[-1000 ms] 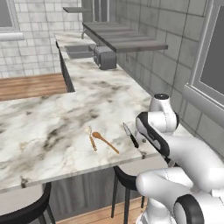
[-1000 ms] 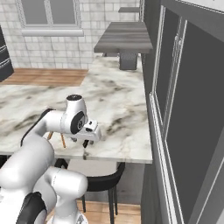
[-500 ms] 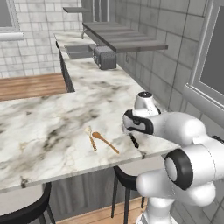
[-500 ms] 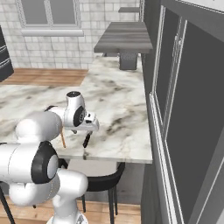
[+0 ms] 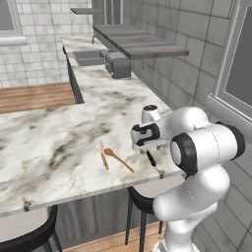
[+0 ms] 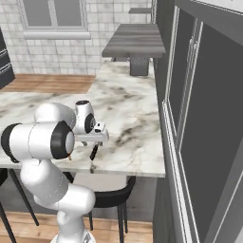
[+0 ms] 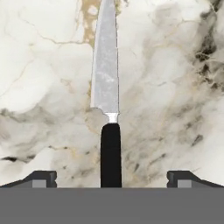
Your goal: Pick up the metallic utensils from the counter and place them in the open drawer. Make sure not to pick up any wooden utensils.
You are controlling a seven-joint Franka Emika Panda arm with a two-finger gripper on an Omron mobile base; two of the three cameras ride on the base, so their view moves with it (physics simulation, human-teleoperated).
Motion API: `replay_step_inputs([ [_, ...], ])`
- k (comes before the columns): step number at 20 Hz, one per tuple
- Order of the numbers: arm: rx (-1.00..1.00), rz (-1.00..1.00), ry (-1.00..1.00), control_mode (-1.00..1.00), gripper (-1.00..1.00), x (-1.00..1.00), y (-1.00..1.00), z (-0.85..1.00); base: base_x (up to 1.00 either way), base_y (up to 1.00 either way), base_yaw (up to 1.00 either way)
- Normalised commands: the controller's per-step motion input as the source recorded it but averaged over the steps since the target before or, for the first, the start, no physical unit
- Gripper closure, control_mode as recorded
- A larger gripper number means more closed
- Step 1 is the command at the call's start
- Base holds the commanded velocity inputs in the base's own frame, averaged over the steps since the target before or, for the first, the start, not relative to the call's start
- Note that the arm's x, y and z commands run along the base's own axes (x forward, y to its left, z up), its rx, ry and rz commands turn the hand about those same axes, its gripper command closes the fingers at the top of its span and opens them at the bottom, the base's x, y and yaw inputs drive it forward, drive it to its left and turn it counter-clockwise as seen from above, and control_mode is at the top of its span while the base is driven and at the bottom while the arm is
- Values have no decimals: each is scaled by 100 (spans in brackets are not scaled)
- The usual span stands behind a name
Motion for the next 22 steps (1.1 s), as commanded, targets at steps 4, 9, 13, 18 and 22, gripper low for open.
replay_step_inputs([
  [4, 5, 0, 6, -100, -100, -14, -53, -26, 0, 0, 0],
  [9, 6, 0, 0, -100, -100, -4, -6, -28, 0, 0, 0],
  [13, 0, 0, -1, -100, -100, -1, 18, -13, 0, 0, 0],
  [18, 0, 0, 0, -100, -100, -1, 6, -9, 0, 0, 0],
  [22, 0, 0, 0, -100, -100, 0, 2, -31, 0, 0, 0],
])
